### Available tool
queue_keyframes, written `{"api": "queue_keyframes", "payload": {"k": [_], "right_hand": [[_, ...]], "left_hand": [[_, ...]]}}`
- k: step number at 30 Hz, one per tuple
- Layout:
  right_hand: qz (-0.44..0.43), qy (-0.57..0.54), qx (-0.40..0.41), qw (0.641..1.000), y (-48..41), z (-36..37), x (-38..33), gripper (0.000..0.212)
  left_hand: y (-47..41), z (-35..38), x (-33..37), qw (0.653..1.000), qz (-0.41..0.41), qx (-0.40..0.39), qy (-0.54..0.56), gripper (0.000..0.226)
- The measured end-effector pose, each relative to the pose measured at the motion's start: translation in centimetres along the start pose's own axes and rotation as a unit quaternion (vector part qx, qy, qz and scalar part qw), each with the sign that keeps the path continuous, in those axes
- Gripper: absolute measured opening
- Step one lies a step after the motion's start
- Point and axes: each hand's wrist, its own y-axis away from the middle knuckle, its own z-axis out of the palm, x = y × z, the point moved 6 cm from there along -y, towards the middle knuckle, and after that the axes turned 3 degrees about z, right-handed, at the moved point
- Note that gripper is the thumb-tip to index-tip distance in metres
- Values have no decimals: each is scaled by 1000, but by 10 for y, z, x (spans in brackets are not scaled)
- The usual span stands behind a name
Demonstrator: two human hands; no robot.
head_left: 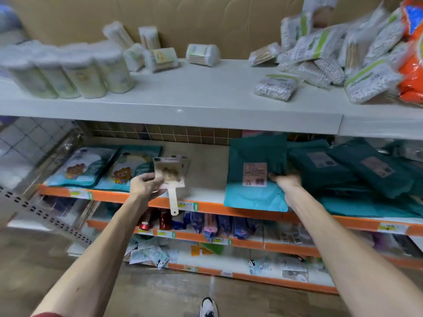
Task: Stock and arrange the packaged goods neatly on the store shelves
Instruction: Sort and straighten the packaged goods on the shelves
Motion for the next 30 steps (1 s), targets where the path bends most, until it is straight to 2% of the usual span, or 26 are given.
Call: {"api": "queue_keyframes", "payload": {"k": [5, 8, 11, 15, 19, 26, 30], "right_hand": [[27, -8, -20, 999, 23, 28, -6, 53], [23, -5, -34, 999, 26, 48, -10, 60], [2, -7, -26, 1000, 21, 66, -12, 68], [15, -11, -1, 1000, 15, 90, -1, 70], [-2, 0, 29, 1000, 17, 113, 1, 56], [-29, 4, 54, 998, 20, 125, 6, 48], [-25, -14, 53, 998, 19, 123, 12, 44]], "left_hand": [[-7, -38, 0, 999, 0, 31, -23, 25], [-19, -50, 5, 998, -7, 45, -31, 28], [-38, -51, 11, 998, 2, 43, -51, 21], [-81, -51, 9, 997, -12, 34, -67, 29], [-124, -35, -1, 996, -48, -28, -70, 25], [-153, 6, -8, 979, 2, -122, -164, 16], [-155, 22, -12, 975, -15, -169, -144, 18]]}}
